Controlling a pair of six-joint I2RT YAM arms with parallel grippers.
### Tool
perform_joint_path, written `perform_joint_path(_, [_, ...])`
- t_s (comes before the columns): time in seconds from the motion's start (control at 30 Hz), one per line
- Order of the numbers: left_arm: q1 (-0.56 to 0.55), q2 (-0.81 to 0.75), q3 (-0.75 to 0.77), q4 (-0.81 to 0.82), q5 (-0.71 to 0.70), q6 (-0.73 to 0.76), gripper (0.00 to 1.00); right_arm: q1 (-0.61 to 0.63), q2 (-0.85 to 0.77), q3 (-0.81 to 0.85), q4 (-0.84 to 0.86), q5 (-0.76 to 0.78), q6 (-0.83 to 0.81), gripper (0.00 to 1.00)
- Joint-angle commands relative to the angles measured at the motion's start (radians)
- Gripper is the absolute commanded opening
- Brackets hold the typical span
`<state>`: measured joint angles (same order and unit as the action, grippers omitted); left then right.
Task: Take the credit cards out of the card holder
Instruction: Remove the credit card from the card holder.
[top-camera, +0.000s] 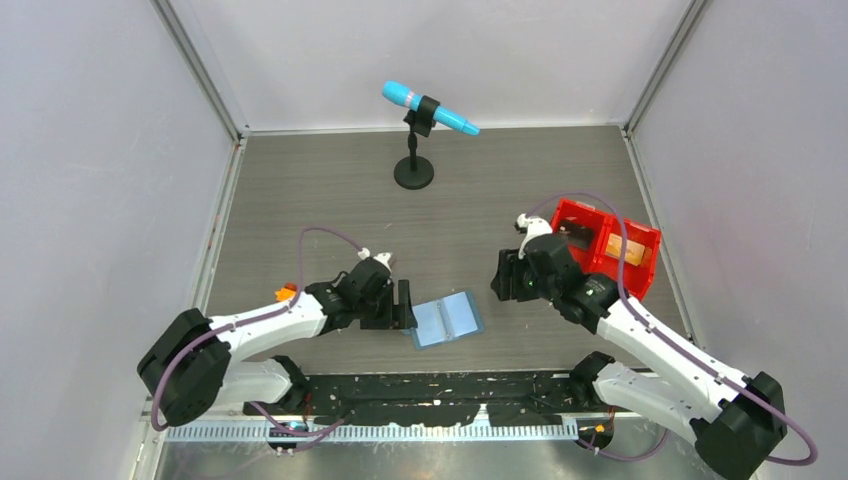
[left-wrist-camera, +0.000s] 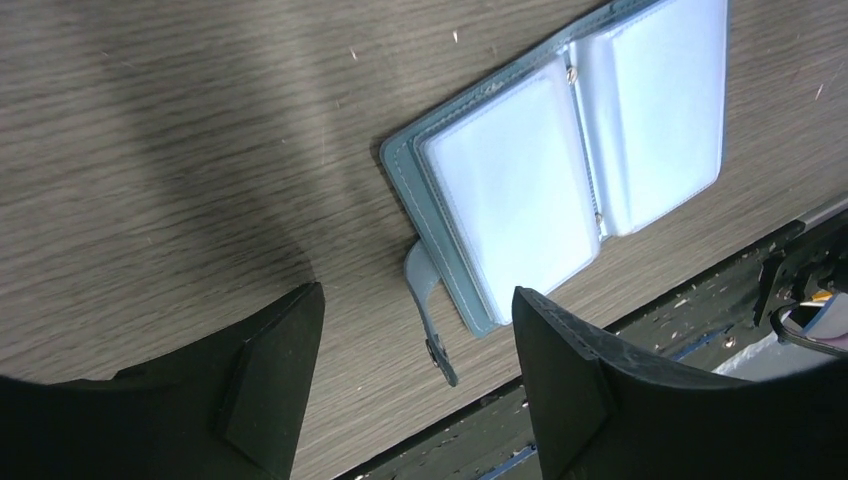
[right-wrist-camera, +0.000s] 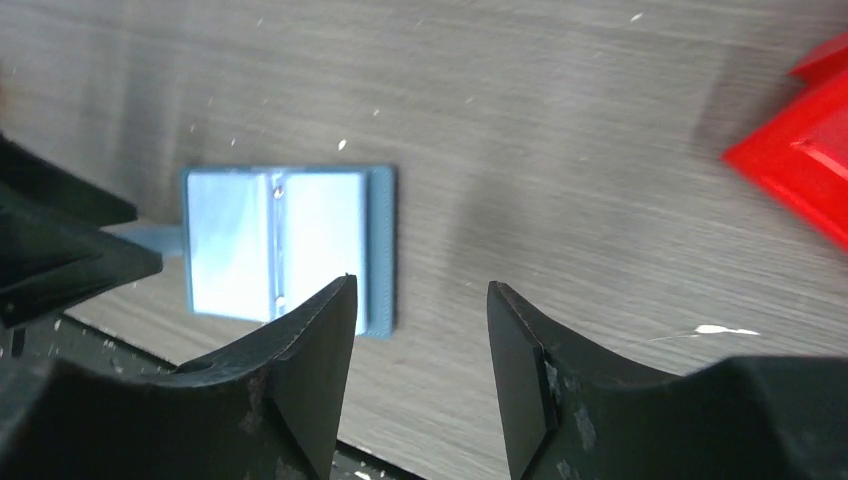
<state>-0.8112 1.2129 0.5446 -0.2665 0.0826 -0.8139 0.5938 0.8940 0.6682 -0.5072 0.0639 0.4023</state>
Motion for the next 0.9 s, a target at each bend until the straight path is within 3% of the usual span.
perform_joint_path(0.0, [0.001, -0.001, -0.038, 0.096, 0.055, -0.034, 0.69, 0.101, -0.028, -0.03, 0.104, 0.046, 0.123, 0.58])
perform_joint_path(0.13, [0.001, -0.009, -0.066, 0.134, 0.063, -0.035, 0.57, 0.171, -0.039, -0.091, 0.197, 0.052, 0.17, 0.59])
perform_joint_path(0.23, [0.001, -0.015, -0.069, 0.15, 0.078, -0.025, 0.38, 0.213, -0.011, -0.106, 0.224, 0.069, 0.191, 0.65])
perform_joint_path(0.47, [0.001, -0.094, -0.084, 0.154, 0.104, -0.012, 0.0, 0.312, 0.014, -0.13, 0.305, 0.095, 0.217, 0.67])
perform_joint_path(0.87, [0.0, -0.233, -0.15, 0.245, 0.157, -0.021, 0.0, 0.458, 0.253, -0.069, 0.478, 0.081, 0.239, 0.73])
